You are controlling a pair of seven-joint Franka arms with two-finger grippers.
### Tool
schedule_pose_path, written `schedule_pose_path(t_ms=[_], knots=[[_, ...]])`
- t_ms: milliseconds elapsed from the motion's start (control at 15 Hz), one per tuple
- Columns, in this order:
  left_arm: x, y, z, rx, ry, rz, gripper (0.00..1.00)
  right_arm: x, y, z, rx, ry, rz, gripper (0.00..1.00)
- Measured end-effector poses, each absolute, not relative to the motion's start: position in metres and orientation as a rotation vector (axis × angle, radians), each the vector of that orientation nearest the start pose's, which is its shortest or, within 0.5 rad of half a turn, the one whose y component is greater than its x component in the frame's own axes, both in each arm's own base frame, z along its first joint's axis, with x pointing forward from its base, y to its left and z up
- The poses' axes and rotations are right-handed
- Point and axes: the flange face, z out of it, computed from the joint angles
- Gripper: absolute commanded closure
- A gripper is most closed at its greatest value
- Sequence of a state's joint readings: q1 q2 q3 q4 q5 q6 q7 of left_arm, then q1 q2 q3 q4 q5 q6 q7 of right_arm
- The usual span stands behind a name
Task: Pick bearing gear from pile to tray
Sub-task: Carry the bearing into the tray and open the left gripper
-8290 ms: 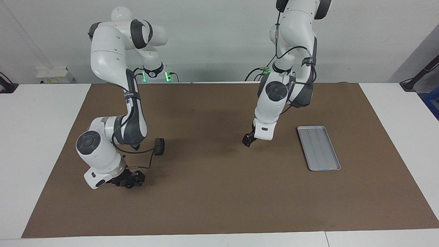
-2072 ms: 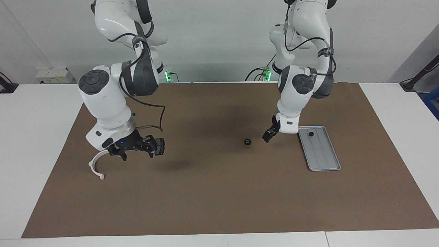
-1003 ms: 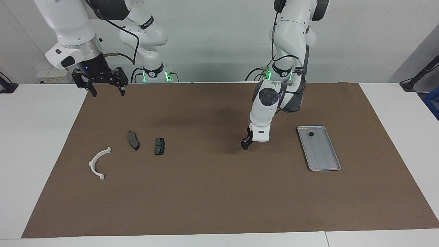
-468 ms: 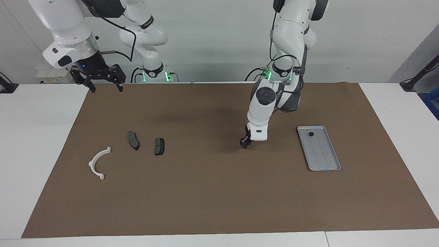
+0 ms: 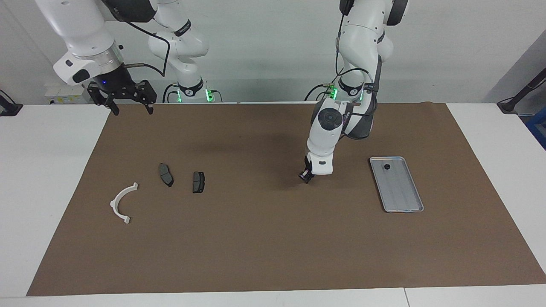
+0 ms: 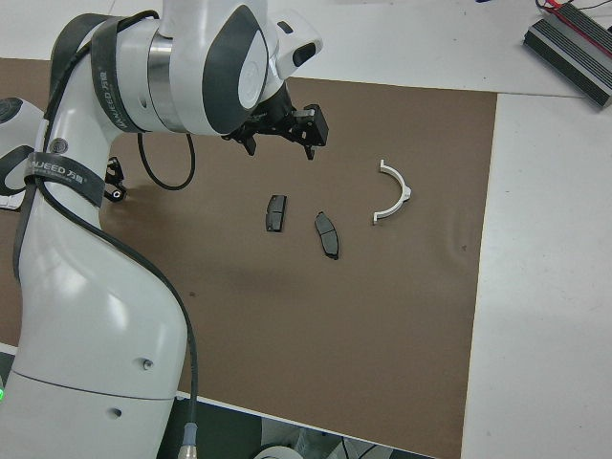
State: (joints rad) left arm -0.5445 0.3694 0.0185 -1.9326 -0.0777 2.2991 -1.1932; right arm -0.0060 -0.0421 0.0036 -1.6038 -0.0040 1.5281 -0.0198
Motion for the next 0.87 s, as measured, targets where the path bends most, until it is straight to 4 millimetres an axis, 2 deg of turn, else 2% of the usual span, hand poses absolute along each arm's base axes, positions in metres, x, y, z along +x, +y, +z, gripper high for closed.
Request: schedule_pose_path(t_ms=[67,134,201,334,468,602,735,869], knots=[[0.540,-0.305,0.298,-2.960,-1.111,0.072,1.00,0.537,-0.001,0.628,-3.145,-0.029,0.053,0.00],[0.550,-0.288,0.302,-2.963,-1.095,0.074,1.00,0.537,-0.001,0.628,-3.145,-0.030,0.053,0.00],[0.564,-0.262,0.309,-2.972,-1.070,0.074,1.00,0.537,-0.001,0.628,-3.145,-0.030,0.053,0.00],[0.590,-0.187,0.328,-2.999,-1.013,0.074,1.00,0.537,0.000,0.628,-3.145,-0.031,0.055,0.00],[0.607,-0.112,0.341,-3.033,-0.943,0.058,1.00,0.537,0.000,0.627,-3.145,-0.032,0.057,0.00],[0.615,-0.054,0.343,-3.065,-0.851,0.050,1.00,0.537,0.000,0.627,-3.145,-0.032,0.057,0.00],[0.616,-0.021,0.341,-3.085,-0.788,0.048,1.00,0.537,0.000,0.627,-3.145,-0.032,0.057,0.00],[0.617,-0.005,0.337,-3.095,-0.761,0.023,1.00,0.537,0.000,0.627,-3.145,-0.032,0.057,0.00]])
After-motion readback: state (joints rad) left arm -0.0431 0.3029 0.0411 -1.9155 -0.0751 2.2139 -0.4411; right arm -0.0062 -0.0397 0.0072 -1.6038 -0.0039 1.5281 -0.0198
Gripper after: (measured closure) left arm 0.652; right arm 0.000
